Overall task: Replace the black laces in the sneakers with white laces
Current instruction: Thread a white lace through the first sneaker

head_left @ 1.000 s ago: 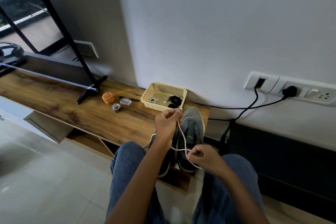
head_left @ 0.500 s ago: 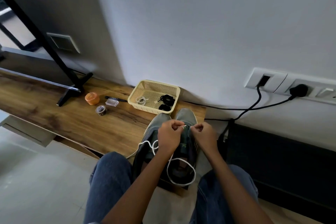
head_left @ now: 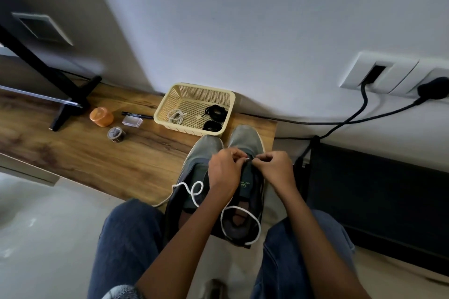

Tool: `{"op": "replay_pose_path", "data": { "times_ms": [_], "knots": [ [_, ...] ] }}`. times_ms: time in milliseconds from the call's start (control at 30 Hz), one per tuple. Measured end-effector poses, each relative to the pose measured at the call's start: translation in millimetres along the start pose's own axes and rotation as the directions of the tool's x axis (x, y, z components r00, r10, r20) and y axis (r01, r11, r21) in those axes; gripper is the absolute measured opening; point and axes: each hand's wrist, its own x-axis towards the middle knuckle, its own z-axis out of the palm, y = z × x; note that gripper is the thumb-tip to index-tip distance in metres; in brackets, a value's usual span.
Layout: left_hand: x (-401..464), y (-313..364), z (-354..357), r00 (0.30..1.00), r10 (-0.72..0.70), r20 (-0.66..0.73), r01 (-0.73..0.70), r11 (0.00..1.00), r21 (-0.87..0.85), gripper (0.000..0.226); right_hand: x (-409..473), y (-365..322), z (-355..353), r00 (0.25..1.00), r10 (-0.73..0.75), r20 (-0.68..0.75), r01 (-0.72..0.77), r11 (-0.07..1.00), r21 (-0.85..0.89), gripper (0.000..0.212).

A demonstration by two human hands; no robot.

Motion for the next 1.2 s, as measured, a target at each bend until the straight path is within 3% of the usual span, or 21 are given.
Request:
{"op": "replay_pose_path", "data": {
  "times_ms": [467, 700, 1000, 1200],
  "knots": [
    [-7.6, -5.6, 31.8, 0.989, 0.086, -0.124, -0.072, 0.991, 0.112, 0.011, 14.1, 18.5, -4.3, 0.996, 0.000, 0.091, -0.018, 0.980, 0.197, 0.017],
    [-12.6, -3.3, 38.4, 0.973, 0.079, -0.219, -0.026, 0.971, 0.239, 0.013, 14.6, 19.9, -3.5, 0.996, -0.002, 0.087, -0.015, 0.980, 0.198, 0.013],
    [-11.8, -5.1, 40.6, 0.962, 0.143, -0.234, -0.061, 0.944, 0.326, 0.013, 12.1, 19.1, -4.3, 0.997, 0.008, 0.076, -0.023, 0.978, 0.208, 0.011],
    [-12.0, -6.1, 39.1, 0.969, 0.090, -0.230, -0.035, 0.972, 0.232, 0.015, 11.4, 18.8, -4.5, 0.997, 0.007, 0.080, -0.025, 0.973, 0.228, 0.013]
  ]
}}
